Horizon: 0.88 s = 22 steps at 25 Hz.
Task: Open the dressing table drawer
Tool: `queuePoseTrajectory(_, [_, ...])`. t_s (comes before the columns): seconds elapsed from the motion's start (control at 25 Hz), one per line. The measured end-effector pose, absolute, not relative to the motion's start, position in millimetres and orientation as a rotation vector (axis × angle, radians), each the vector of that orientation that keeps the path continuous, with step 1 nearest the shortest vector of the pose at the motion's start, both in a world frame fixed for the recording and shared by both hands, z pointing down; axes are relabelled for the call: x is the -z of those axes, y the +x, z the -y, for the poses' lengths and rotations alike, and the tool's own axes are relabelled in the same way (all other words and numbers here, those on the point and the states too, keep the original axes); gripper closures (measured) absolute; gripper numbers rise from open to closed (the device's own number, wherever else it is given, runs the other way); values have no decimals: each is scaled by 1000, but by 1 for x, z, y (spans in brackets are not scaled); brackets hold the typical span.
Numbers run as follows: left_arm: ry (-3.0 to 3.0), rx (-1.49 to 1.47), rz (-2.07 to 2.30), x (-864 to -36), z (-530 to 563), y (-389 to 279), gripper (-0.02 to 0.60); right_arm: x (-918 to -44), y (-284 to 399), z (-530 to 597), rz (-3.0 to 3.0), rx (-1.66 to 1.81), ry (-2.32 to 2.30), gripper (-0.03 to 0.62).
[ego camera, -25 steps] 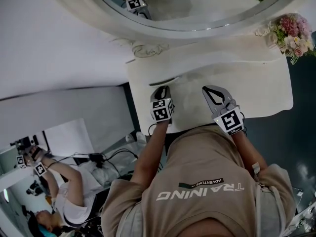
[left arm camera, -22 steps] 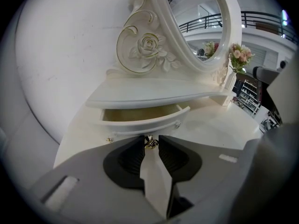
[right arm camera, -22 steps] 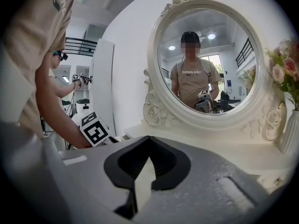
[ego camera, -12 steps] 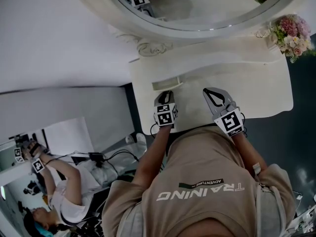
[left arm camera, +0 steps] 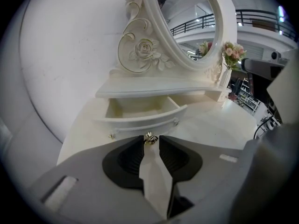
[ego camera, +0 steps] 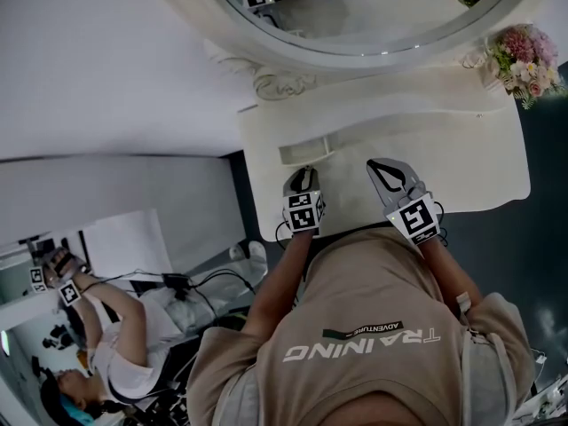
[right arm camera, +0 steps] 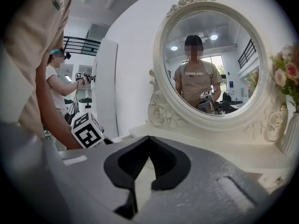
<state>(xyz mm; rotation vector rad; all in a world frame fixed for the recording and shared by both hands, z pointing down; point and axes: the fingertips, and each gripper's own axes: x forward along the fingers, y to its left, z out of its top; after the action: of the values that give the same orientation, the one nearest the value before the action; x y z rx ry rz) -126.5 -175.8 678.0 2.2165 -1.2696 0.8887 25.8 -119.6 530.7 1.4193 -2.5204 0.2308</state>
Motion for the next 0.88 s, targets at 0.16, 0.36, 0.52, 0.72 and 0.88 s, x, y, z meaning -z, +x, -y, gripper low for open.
queuePoseTrajectory(0.16, [2169, -866, 1259, -681, 163, -140, 497, -534, 22, 120, 2512, -258, 1426, 591])
queuePoseTrajectory(0.36, [2190, -823, 1208, -668, 148, -151, 565, -530, 15, 131, 2516, -277, 1443, 592])
queuePoseTrajectory(0.52, [2284, -796, 1163, -633, 144, -151, 563, -517, 2, 139, 2544, -269, 1428, 591])
queuePoseTrajectory(0.72, [2364, -648, 1126, -571, 152, -148, 563, -496, -10, 147, 2575, -241, 1397, 592])
queuePoseTrajectory(0.88, [2370, -560, 1127, -540, 164, -156, 563, -473, -18, 156, 2605, -193, 1393, 592])
